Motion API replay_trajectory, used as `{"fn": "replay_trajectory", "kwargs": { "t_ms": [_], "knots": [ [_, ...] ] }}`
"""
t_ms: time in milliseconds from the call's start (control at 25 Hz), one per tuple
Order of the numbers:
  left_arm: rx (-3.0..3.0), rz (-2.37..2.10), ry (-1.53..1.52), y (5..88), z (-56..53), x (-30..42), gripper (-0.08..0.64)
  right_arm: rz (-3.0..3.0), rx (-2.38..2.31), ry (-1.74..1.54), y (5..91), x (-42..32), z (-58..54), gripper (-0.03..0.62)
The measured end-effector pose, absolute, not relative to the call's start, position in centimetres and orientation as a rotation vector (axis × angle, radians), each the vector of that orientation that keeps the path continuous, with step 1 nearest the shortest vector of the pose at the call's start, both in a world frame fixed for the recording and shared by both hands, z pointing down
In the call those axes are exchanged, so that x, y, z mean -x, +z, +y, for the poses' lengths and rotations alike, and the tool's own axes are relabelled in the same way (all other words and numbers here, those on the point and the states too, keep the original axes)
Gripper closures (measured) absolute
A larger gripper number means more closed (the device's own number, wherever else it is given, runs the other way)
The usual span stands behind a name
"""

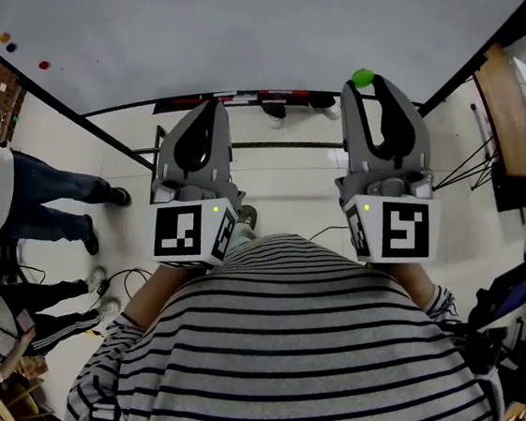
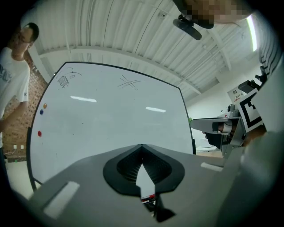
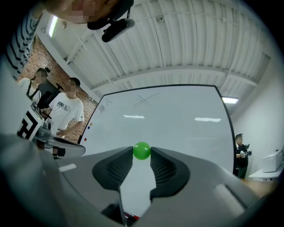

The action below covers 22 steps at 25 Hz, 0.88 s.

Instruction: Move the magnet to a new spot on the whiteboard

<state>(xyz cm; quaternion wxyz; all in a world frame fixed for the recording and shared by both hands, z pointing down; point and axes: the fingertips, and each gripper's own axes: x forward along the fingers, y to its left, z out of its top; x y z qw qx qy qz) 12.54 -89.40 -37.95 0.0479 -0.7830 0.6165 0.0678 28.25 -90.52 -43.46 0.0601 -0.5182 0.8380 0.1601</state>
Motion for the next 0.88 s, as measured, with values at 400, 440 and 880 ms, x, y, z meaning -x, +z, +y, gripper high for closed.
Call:
{"fn": "replay_trajectory", "kwargs": {
  "t_ms": [400, 440, 880],
  "knots": [
    [2.414, 1.911, 0.205, -37.5, -97.6, -7.9, 0.543, 2.549, 1.567, 0.589, -45.1, -23.6, -100.4, 0.468],
    [2.414, 1.91, 0.206, -37.7, -98.4, -7.2, 0.543, 2.542, 1.571, 0.611, -45.6, -23.0, -101.4, 0.468],
    [2.431, 1.89, 0.221, -39.0, -106.0, 0.5, 0.543, 2.392, 1.682, 0.799, -50.5, -17.5, -111.4, 0.468]
  ]
}}
